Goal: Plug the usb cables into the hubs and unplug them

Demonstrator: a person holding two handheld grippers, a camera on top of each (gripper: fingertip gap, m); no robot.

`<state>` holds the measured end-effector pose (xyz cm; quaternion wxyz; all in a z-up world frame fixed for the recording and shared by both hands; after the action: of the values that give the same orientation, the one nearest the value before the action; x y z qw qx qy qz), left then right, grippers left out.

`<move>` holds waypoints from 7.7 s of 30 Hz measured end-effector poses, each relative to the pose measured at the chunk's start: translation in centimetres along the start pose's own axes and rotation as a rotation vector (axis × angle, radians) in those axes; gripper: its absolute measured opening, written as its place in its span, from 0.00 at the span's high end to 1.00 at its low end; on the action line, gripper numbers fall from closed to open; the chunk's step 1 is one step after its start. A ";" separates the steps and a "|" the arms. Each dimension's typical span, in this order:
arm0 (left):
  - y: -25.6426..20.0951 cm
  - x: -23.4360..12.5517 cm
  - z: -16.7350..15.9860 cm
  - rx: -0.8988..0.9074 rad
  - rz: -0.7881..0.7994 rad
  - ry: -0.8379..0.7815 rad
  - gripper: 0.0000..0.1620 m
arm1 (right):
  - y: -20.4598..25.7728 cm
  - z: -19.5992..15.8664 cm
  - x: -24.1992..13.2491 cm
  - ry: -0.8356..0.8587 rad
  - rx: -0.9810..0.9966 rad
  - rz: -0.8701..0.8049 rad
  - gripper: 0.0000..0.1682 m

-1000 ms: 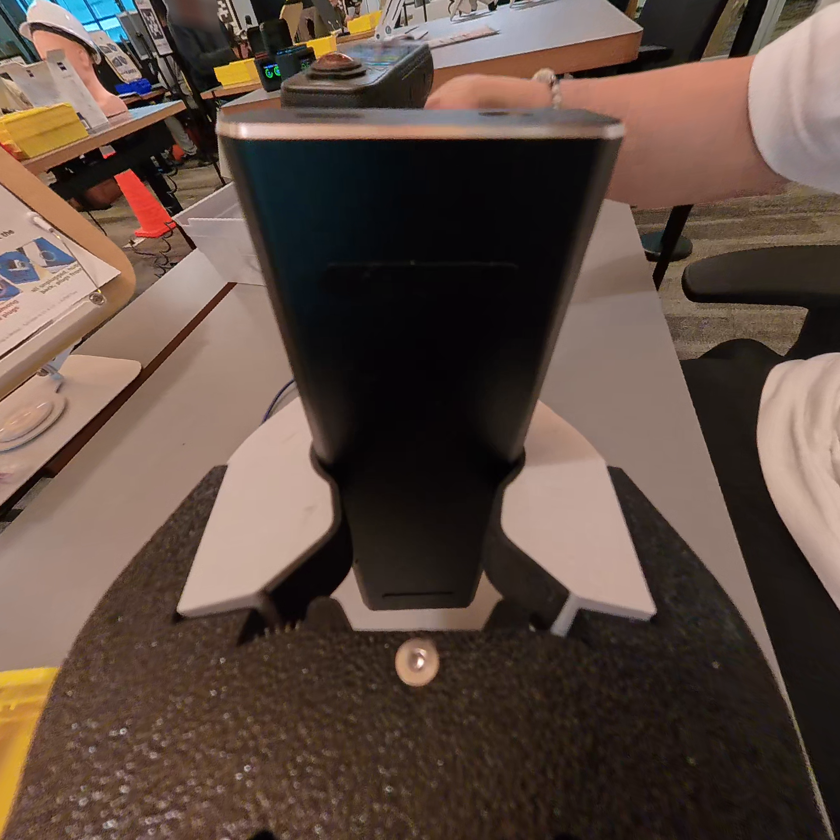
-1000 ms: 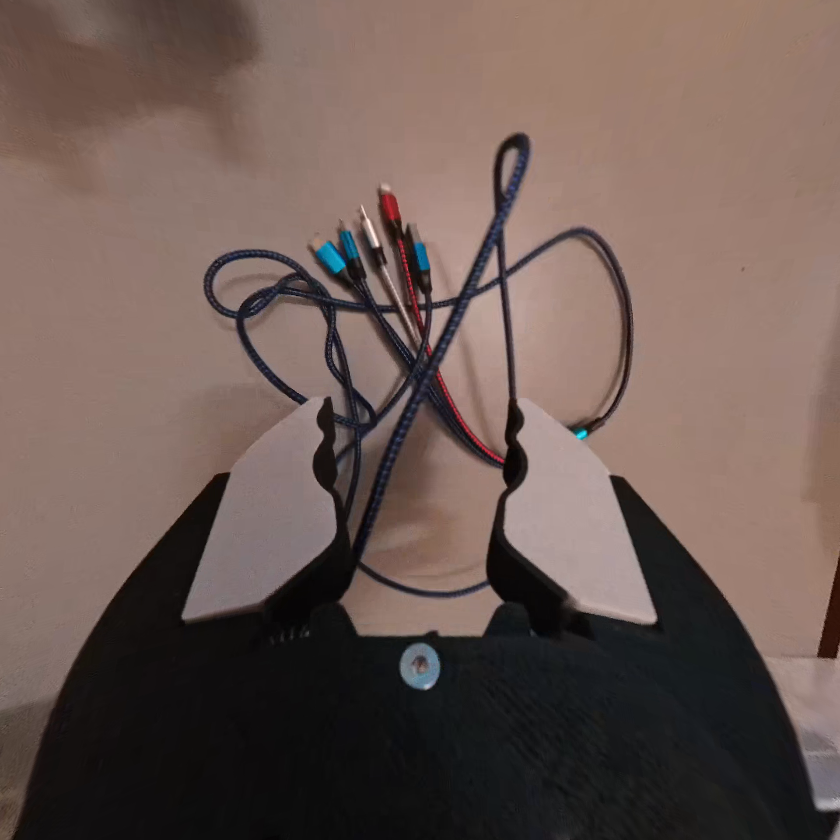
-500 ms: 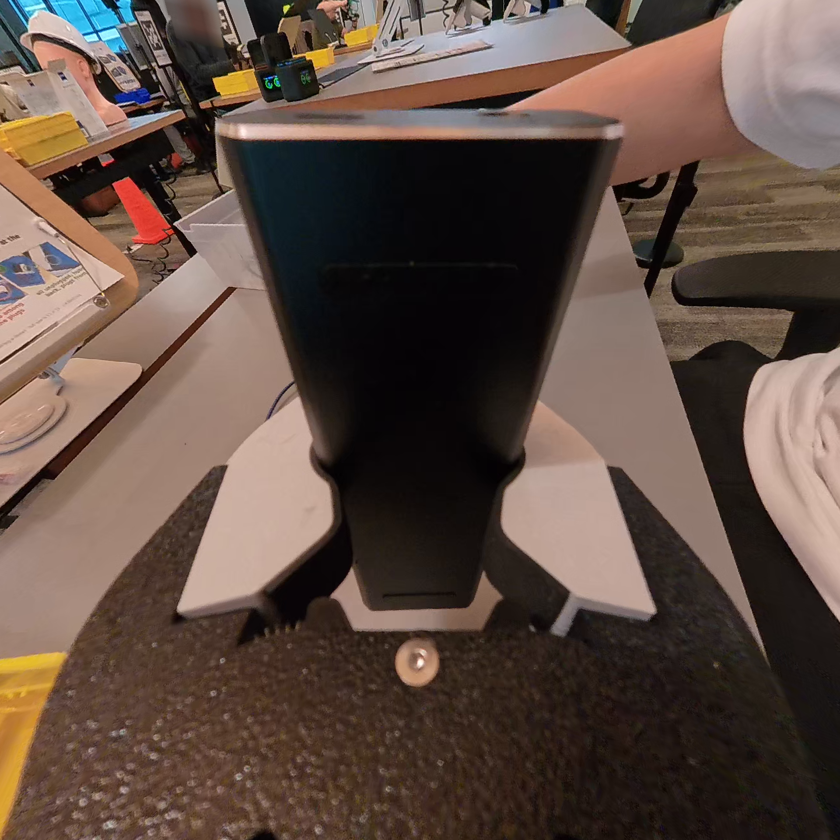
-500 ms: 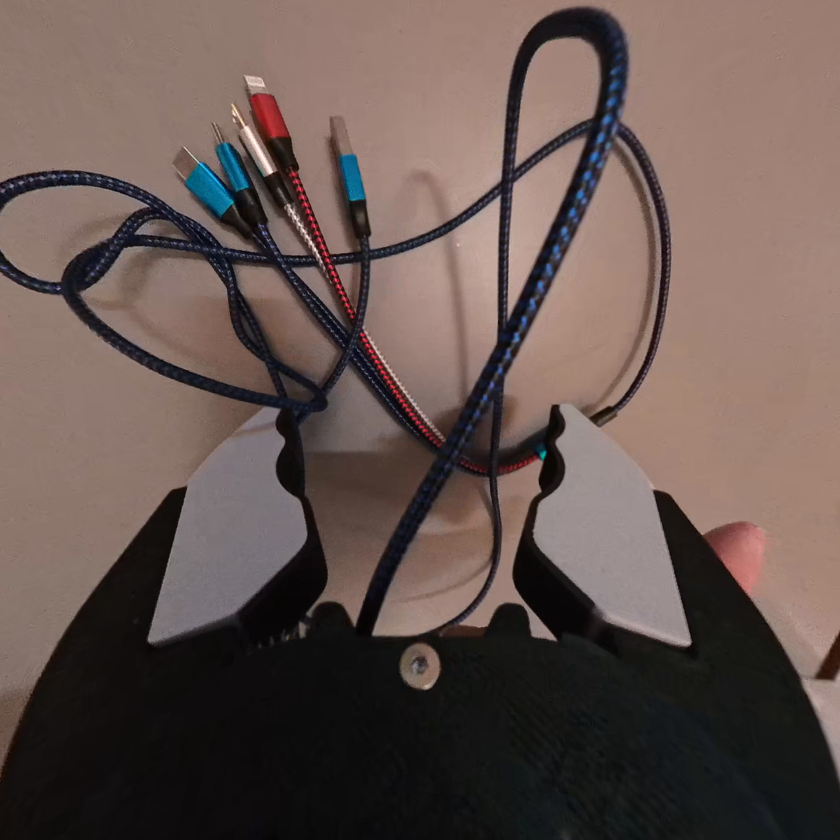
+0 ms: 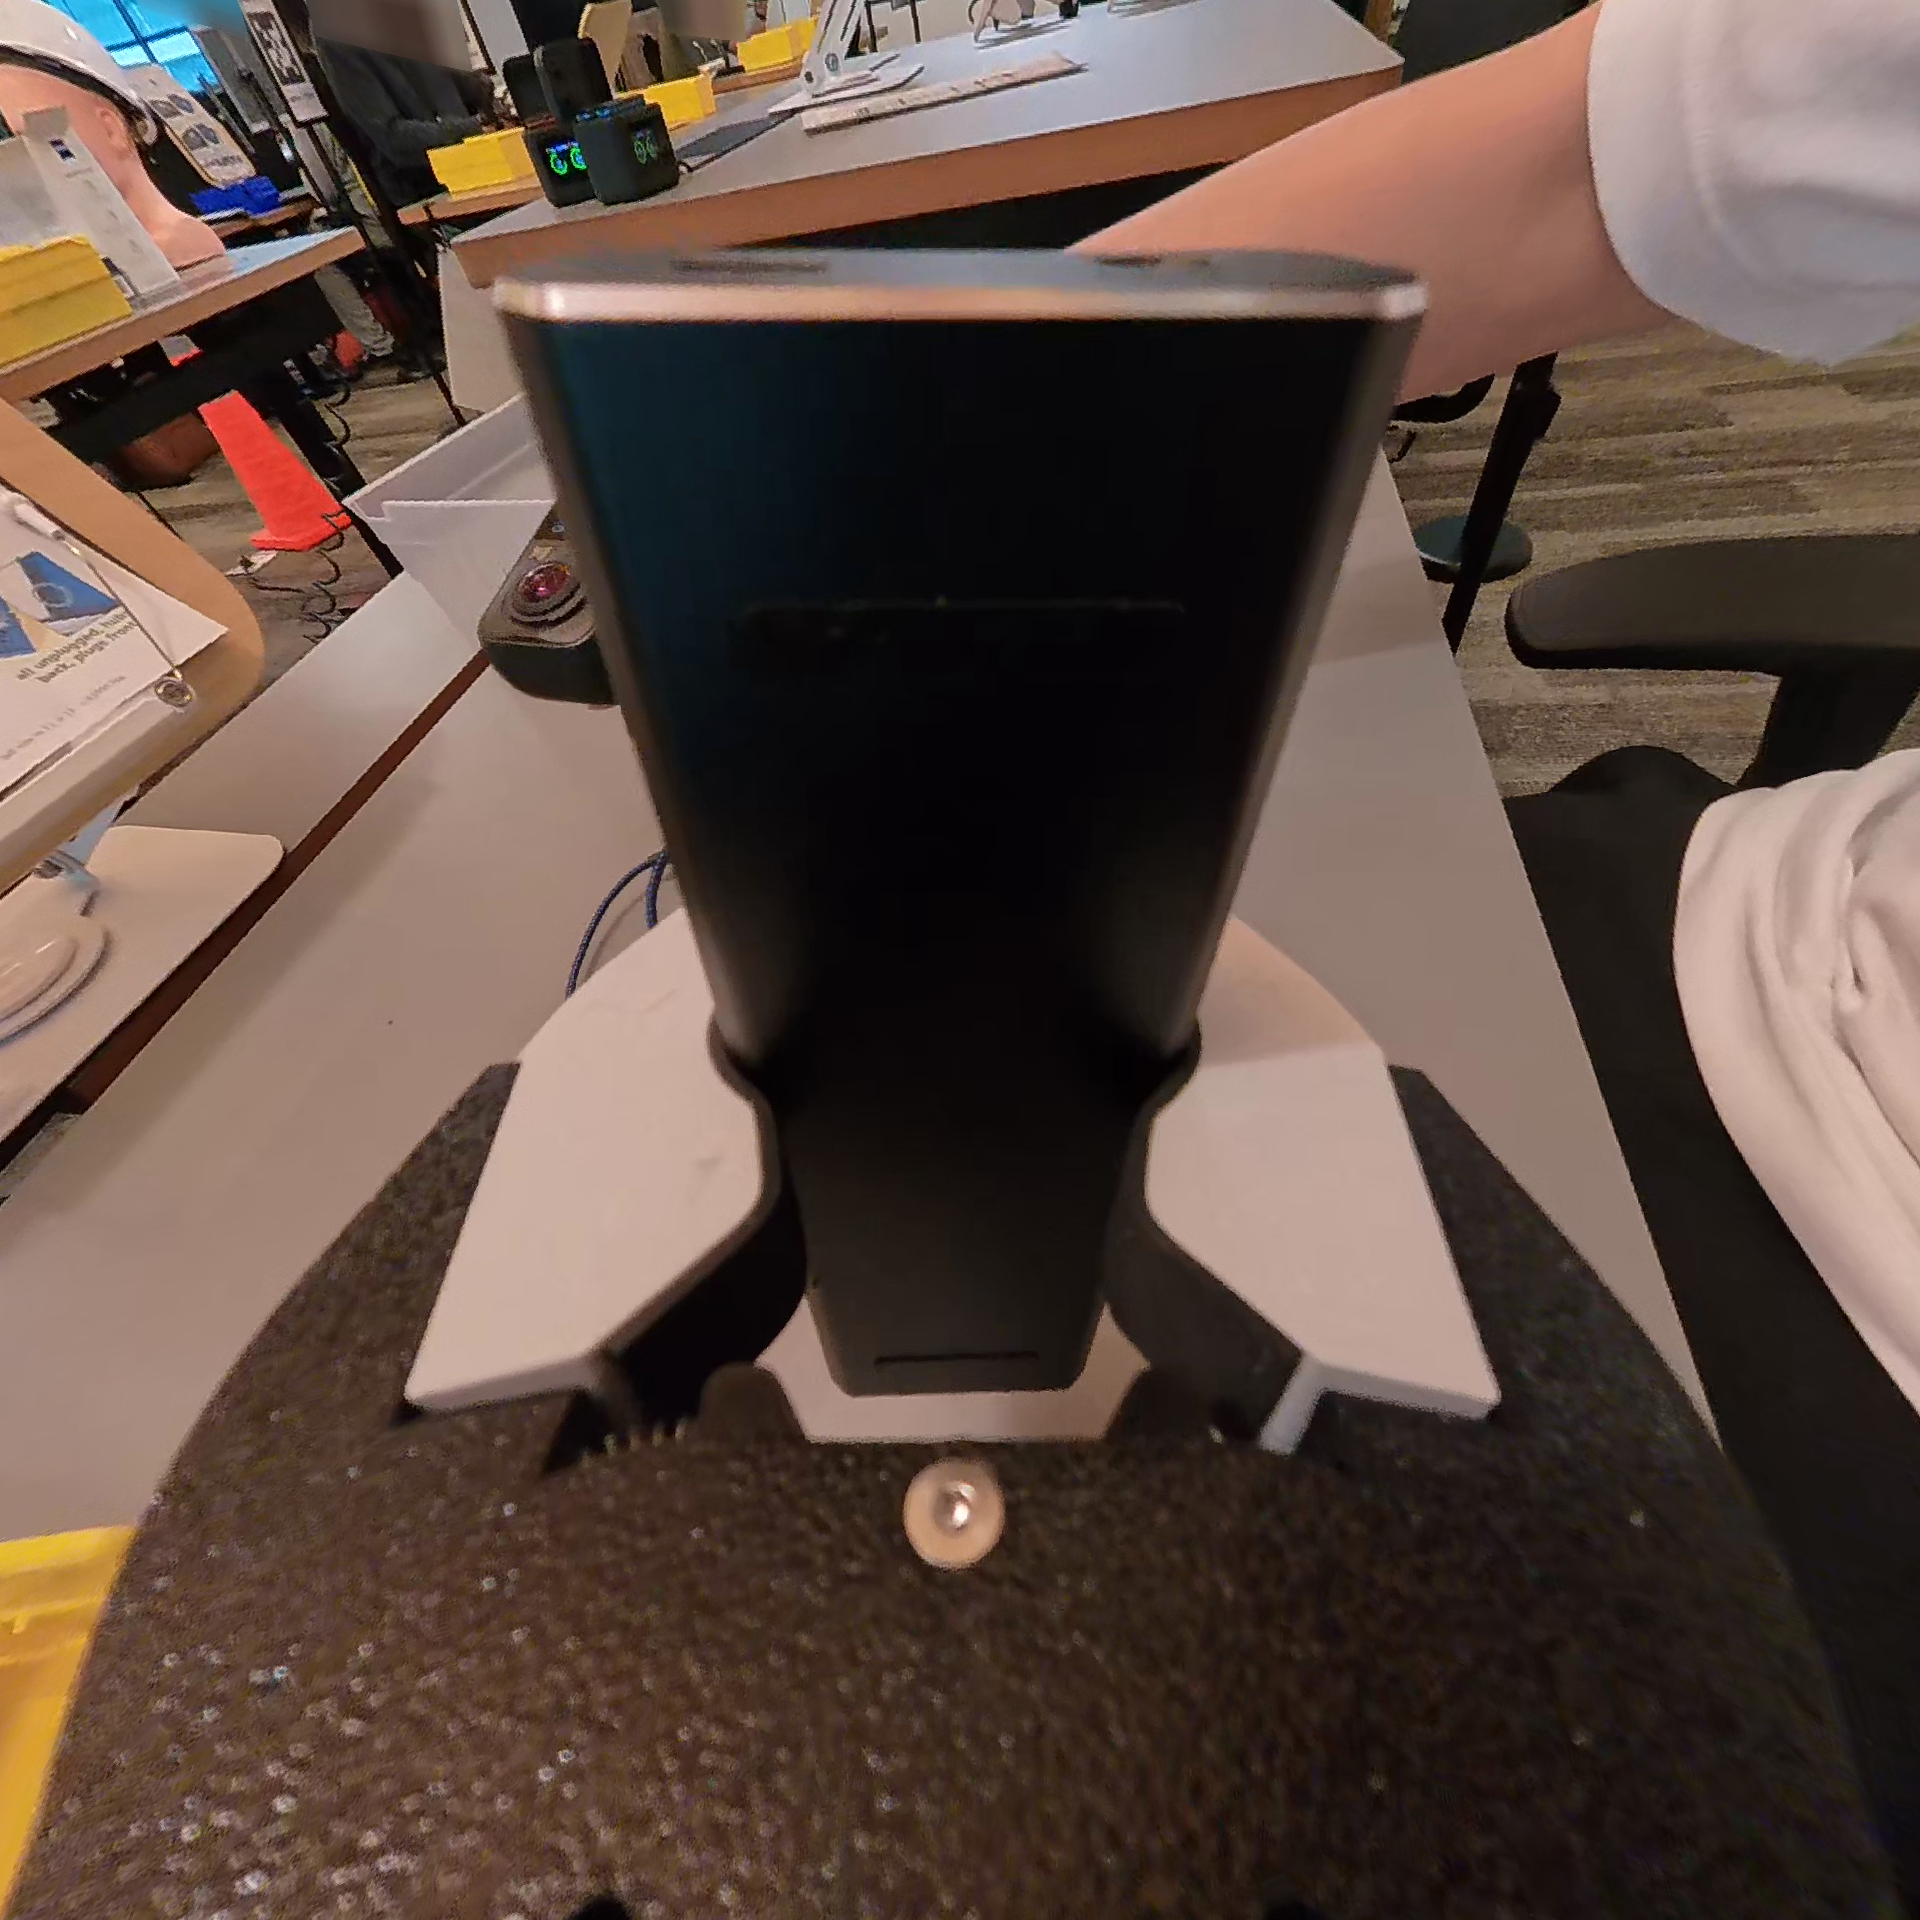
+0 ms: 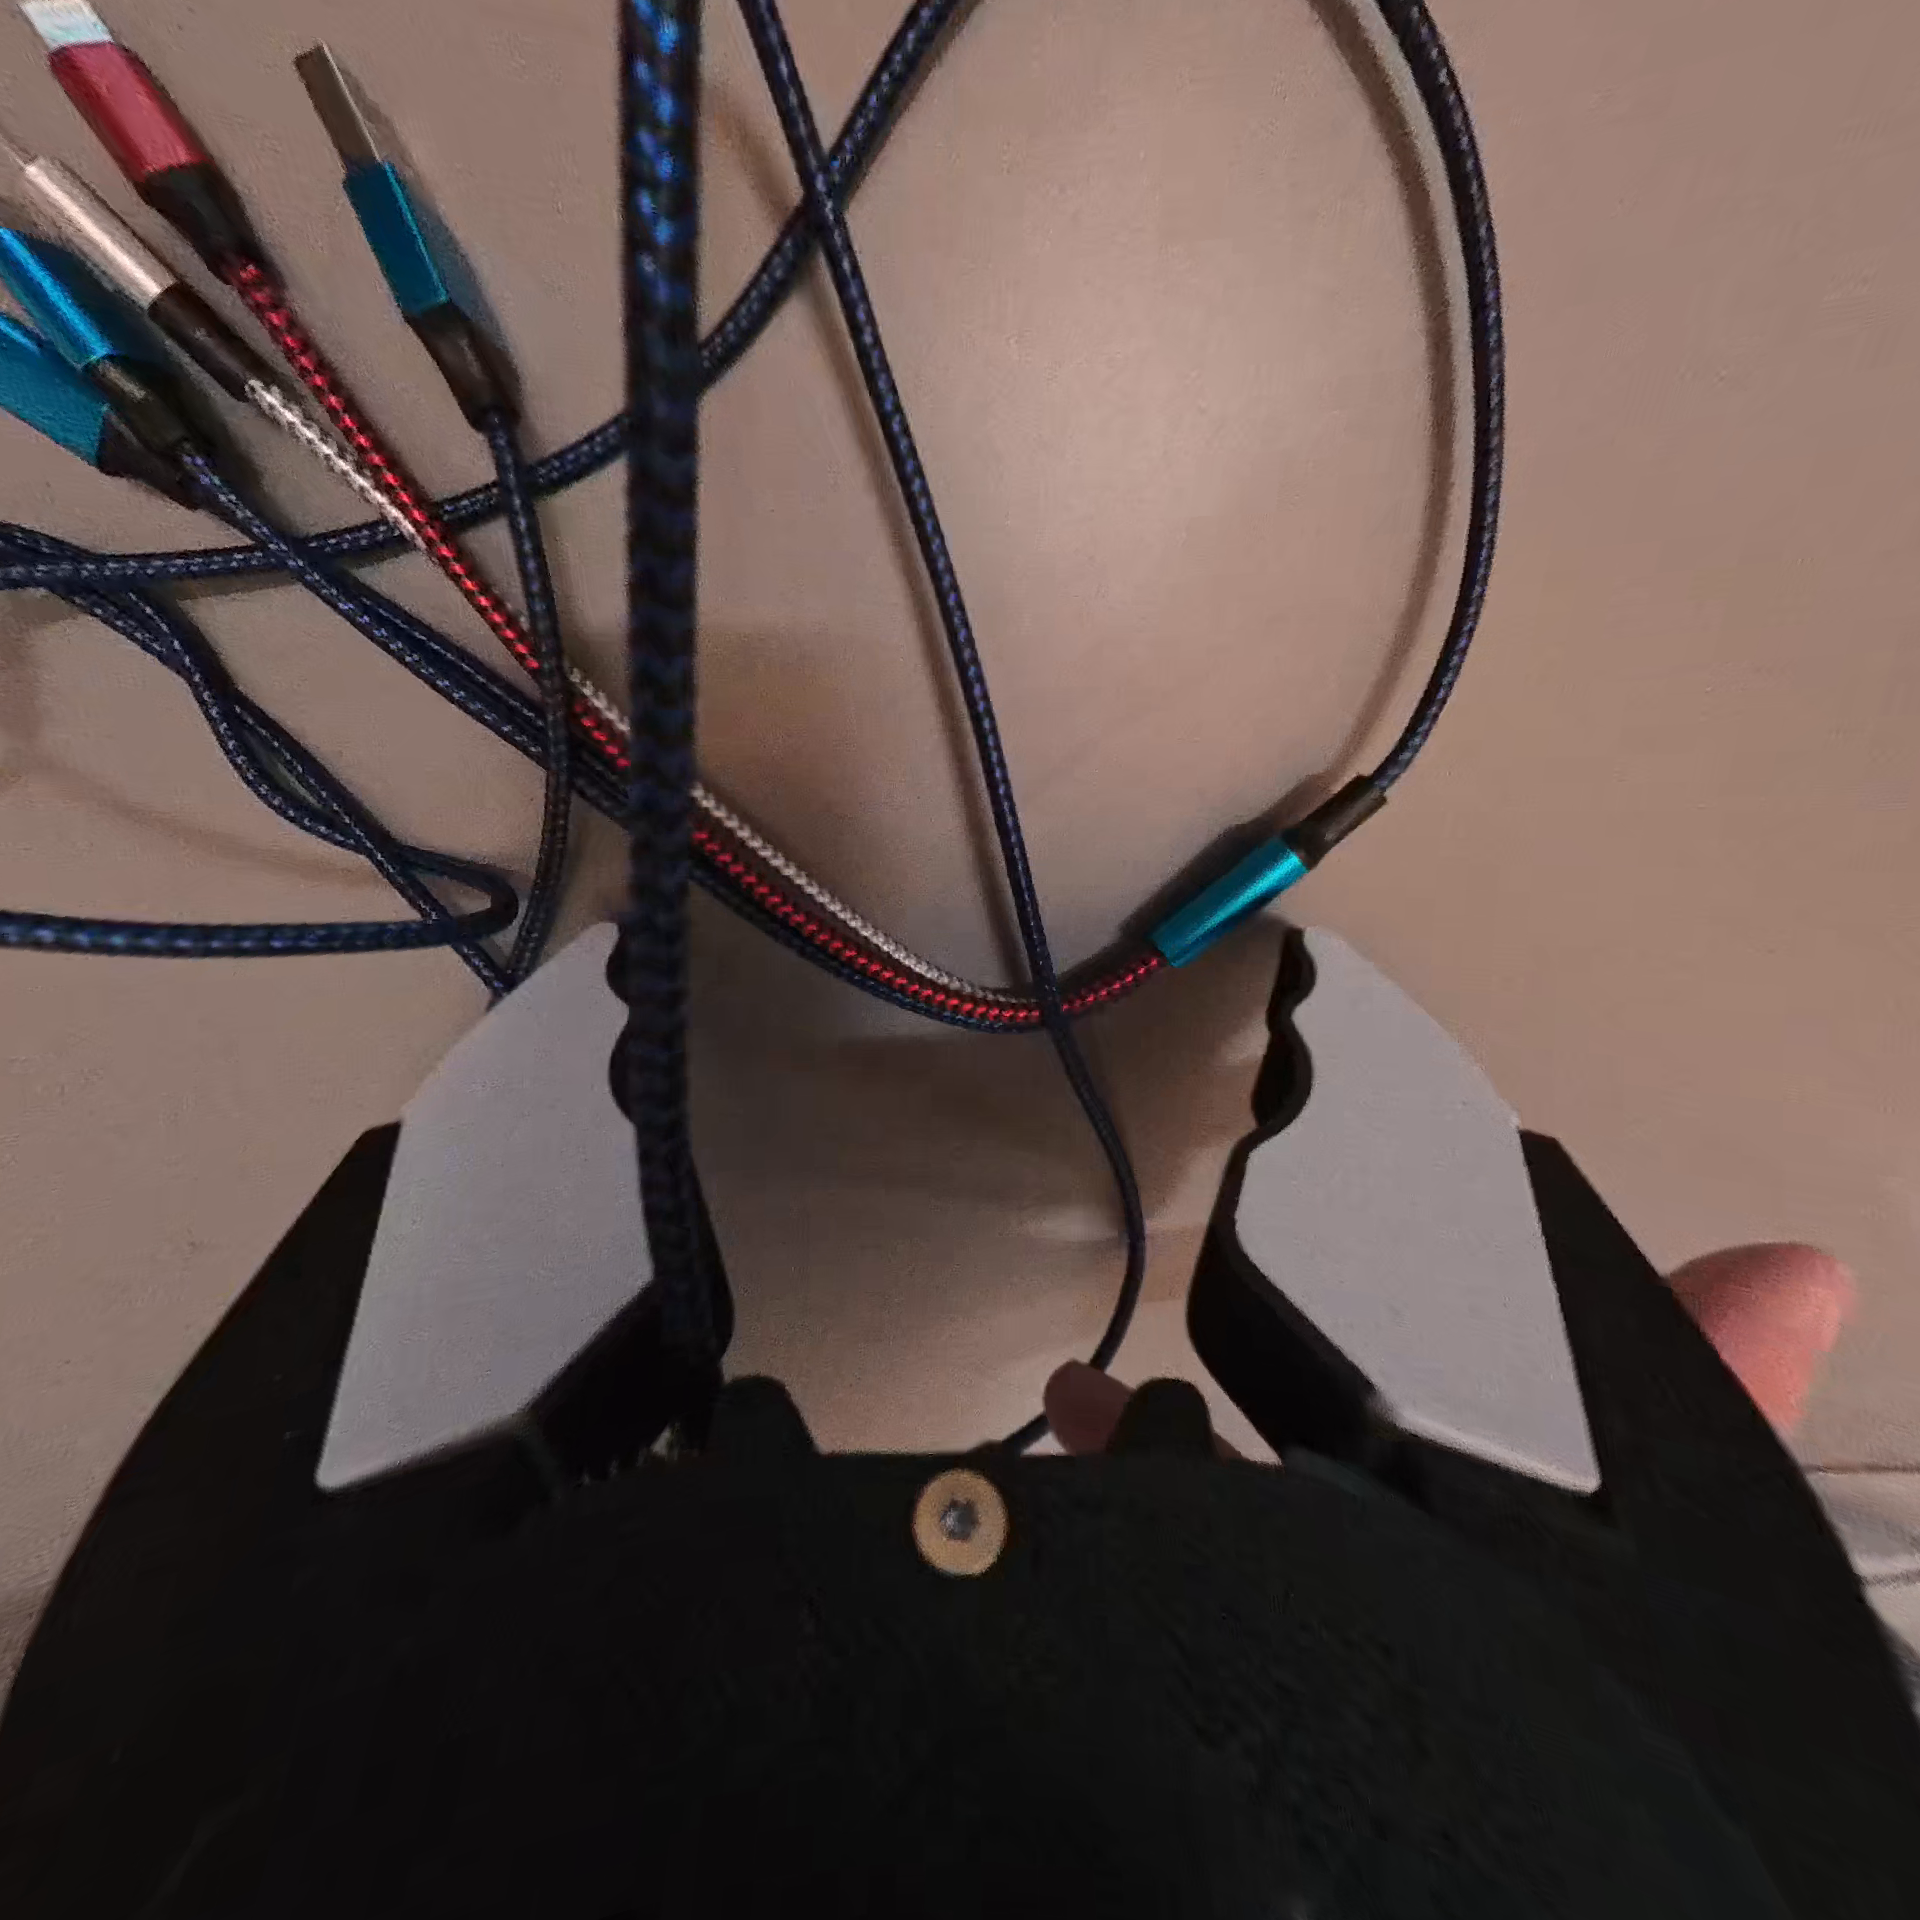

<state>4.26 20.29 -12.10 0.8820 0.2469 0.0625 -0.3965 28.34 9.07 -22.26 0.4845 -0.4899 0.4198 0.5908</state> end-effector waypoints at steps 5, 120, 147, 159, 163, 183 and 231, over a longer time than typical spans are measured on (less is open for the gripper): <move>0.0 0.0 0.0 0.001 -0.007 -0.001 0.56 | 0.3 0.5 0.1 0.033 -0.063 0.003 0.34; -0.3 1.4 -1.8 -0.059 -0.077 0.028 0.56 | -16.3 -17.0 -14.8 -0.513 0.503 -0.207 0.94; -0.8 3.1 -3.4 -0.116 -0.150 0.032 0.56 | -14.1 -20.0 -15.1 -0.181 0.476 -0.310 0.44; -1.0 2.9 -2.9 -0.098 -0.151 0.036 0.56 | -14.9 -19.8 -14.5 -0.022 0.373 -0.448 0.42; -0.9 2.9 -3.1 -0.105 -0.153 0.033 0.56 | -14.5 -17.0 -15.9 -0.385 0.619 -0.176 0.41; -0.5 2.5 -3.4 -0.117 -0.124 0.029 0.56 | -10.4 -10.8 -24.4 -0.858 0.722 -0.298 0.43; 1.5 3.0 -2.4 -0.242 0.062 -0.187 0.63 | -22.0 -8.4 -21.3 -0.478 0.311 -0.739 0.62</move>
<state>7.54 20.32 -14.56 0.9192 0.1027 0.0199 -0.3797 52.53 1.36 -3.18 0.8132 -0.3785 0.1774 0.4049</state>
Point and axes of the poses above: each gripper's, where its closed fingertips meet, x out along the fingers, z out of its top, y = z × x across the jaws, the point moved 7 cm from there along -x, back along the fingers, and after that the axes turned 15 degrees about x, right-handed, at the moved point
